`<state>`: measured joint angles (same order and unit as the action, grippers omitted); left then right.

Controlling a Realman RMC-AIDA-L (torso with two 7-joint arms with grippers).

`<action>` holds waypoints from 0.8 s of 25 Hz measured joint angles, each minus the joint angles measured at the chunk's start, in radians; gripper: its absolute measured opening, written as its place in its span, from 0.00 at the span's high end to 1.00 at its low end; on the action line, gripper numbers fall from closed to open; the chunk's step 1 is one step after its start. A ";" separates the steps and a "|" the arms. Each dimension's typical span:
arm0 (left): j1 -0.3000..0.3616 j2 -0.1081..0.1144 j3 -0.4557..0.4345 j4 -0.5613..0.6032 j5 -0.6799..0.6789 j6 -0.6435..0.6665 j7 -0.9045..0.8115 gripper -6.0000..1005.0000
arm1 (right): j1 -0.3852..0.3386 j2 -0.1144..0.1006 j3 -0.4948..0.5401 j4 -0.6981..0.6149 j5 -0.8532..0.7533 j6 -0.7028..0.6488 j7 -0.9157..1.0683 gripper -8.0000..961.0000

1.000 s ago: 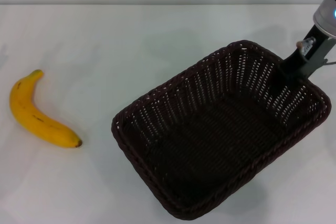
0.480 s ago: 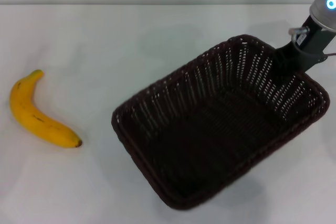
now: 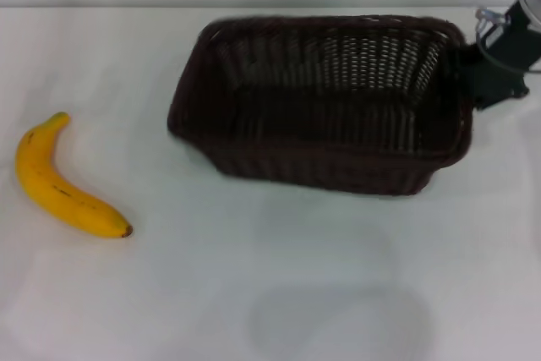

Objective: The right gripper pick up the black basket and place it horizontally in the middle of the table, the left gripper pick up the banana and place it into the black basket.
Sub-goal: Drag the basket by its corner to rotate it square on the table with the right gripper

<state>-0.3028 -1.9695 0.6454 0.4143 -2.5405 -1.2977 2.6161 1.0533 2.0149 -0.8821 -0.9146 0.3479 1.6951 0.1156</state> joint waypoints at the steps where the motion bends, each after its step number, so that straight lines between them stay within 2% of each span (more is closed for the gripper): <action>1: -0.007 0.000 -0.008 -0.002 0.003 0.000 0.003 0.14 | -0.010 0.004 -0.004 -0.006 0.007 0.008 0.015 0.84; 4: -0.019 0.002 -0.010 -0.006 0.007 0.002 0.005 0.14 | -0.050 0.006 -0.078 -0.033 0.062 0.018 0.051 0.84; 8: -0.039 0.009 -0.010 -0.010 0.008 0.023 0.006 0.14 | -0.098 -0.003 -0.206 -0.070 0.118 0.023 0.054 0.84; 13: -0.052 0.014 -0.008 -0.006 0.010 0.037 0.007 0.14 | -0.130 -0.013 -0.235 -0.102 0.123 0.071 -0.011 0.84; 20: -0.063 0.012 -0.008 -0.005 0.011 0.039 0.007 0.14 | -0.129 -0.037 -0.273 -0.105 0.150 0.102 -0.063 0.84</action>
<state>-0.3660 -1.9574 0.6377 0.4088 -2.5295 -1.2584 2.6232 0.9247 1.9779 -1.1556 -1.0199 0.4980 1.7967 0.0529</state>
